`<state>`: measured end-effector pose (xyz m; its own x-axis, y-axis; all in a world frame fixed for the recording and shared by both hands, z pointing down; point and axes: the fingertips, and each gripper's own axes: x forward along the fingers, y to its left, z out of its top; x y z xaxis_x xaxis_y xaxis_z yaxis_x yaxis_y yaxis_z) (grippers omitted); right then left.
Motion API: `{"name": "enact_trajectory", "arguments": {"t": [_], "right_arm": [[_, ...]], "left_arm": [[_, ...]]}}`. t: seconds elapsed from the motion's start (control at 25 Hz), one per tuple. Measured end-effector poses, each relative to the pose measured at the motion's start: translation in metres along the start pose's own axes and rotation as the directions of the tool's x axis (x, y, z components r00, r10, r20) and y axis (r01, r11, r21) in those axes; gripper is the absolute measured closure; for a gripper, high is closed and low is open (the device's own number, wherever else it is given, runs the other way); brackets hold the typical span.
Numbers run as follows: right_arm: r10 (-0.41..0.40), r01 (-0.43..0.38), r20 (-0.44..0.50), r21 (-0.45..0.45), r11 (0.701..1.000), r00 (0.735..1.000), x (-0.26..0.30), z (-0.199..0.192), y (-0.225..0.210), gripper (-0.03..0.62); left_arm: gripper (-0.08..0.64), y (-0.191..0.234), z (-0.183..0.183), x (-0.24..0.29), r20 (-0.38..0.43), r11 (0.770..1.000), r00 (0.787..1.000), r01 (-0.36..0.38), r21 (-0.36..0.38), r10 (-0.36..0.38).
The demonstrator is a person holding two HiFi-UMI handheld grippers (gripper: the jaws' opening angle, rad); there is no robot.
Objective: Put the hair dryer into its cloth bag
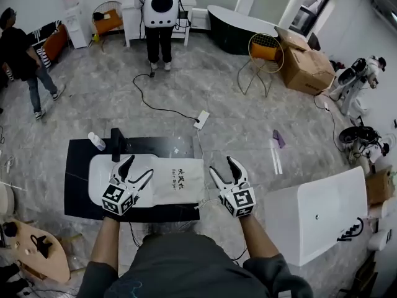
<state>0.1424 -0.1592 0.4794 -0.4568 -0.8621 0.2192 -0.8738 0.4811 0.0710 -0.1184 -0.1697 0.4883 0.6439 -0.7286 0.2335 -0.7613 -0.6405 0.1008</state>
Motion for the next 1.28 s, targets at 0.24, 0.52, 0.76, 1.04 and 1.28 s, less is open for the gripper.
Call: {"name": "enact_trajectory", "arguments": {"t": [0.24, 0.52, 0.76, 1.04, 1.28], "right_arm": [[-0.042, 0.041, 0.035, 0.008, 0.999, 0.999, -0.031, 0.016, 0.0, 0.301], [-0.099, 0.102, 0.077, -0.026, 0.994, 0.992, -0.05, 0.026, 0.011, 0.43], [-0.119, 0.122, 0.085, -0.034, 0.992, 0.989, -0.06, 0.026, 0.024, 0.589], [-0.111, 0.113, 0.089, -0.016, 0.993, 0.99, -0.068, 0.026, 0.029, 0.592], [-0.112, 0.113, 0.093, -0.006, 0.994, 0.989, -0.071, 0.028, 0.028, 0.594]], "left_arm": [[0.207, -0.007, 0.026, -0.014, 0.052, 0.999, 0.999, 0.001, 0.033, -0.003], [0.477, -0.023, 0.037, -0.039, 0.128, 0.997, 0.992, -0.033, 0.068, 0.024], [0.558, -0.04, 0.043, -0.05, 0.145, 0.993, 0.989, -0.038, 0.108, 0.022], [0.558, -0.047, 0.041, -0.057, 0.143, 0.993, 0.99, -0.038, 0.111, 0.022], [0.558, -0.047, 0.041, -0.06, 0.136, 0.993, 0.99, -0.044, 0.107, 0.029]]}}
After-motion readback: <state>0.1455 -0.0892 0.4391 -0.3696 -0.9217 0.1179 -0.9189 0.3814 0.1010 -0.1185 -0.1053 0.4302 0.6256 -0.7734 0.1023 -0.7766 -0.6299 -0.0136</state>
